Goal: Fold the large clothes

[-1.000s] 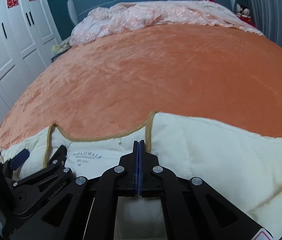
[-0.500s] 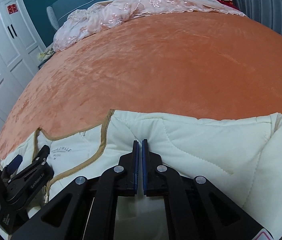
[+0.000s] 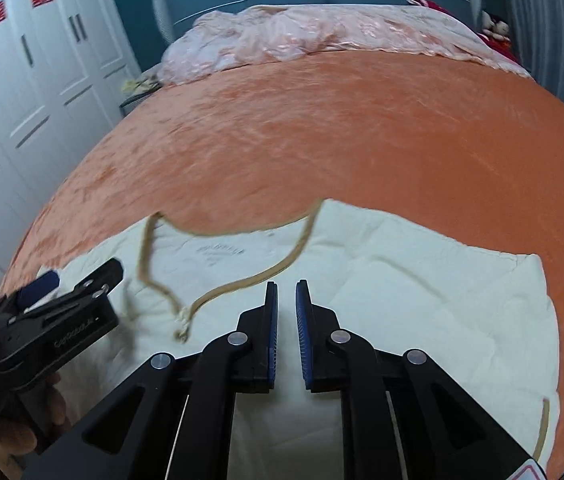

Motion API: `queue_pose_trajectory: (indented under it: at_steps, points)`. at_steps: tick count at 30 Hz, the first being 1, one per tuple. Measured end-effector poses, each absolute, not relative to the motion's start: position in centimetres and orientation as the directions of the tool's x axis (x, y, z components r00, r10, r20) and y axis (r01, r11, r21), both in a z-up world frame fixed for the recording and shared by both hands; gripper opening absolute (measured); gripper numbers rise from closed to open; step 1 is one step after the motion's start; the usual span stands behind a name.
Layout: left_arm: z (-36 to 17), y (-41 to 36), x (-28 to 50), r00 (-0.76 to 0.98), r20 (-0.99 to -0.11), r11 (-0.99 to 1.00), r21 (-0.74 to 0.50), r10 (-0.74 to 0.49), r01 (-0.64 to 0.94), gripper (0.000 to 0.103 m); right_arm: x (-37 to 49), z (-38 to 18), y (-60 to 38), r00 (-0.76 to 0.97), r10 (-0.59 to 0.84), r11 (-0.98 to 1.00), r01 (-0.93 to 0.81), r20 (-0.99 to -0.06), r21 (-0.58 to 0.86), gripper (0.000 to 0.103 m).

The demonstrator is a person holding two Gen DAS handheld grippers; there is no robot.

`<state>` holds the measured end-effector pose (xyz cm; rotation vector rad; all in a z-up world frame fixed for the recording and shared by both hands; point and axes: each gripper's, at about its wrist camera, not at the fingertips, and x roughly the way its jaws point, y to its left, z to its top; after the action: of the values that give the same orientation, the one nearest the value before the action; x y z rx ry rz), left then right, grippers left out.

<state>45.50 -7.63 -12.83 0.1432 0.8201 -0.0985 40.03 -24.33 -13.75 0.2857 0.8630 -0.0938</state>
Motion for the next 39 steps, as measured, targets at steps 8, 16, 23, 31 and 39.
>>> queue_pose_trajectory:
  at_steps: [8, 16, 23, 31, 39]
  points:
    - [-16.4, -7.8, 44.5, 0.630, -0.776, 0.977, 0.133, -0.001, 0.164, 0.093, 40.5, -17.2, -20.5, 0.583, 0.026, 0.979, 0.149, -0.812, 0.138, 0.011]
    - [-18.2, -8.3, 44.9, 0.660, -0.750, 0.978, 0.165, 0.040, 0.127, 0.098, 40.4, -18.8, -21.3, 0.634, 0.024, 0.972, 0.167, -0.773, 0.168, 0.000]
    - [-14.1, -4.9, 44.4, 0.656, -0.753, 0.983, 0.153, 0.048, 0.104, 0.098, 37.0, -14.0, -25.8, 0.630, -0.129, 0.924, 0.357, -0.765, 0.138, 0.002]
    - [-12.1, 3.5, 35.6, 0.636, -0.770, 0.982, 0.151, 0.044, 0.114, 0.098, 25.8, -12.4, -25.2, 0.561, 0.007, 0.955, 0.242, -0.828, 0.172, 0.009]
    - [-14.5, 8.5, 31.0, 0.576, -0.815, 0.995, 0.096, 0.065, 0.024, 0.098, 20.3, -14.6, -29.9, 0.491, -0.116, 0.861, 0.483, -0.864, 0.159, 0.000]
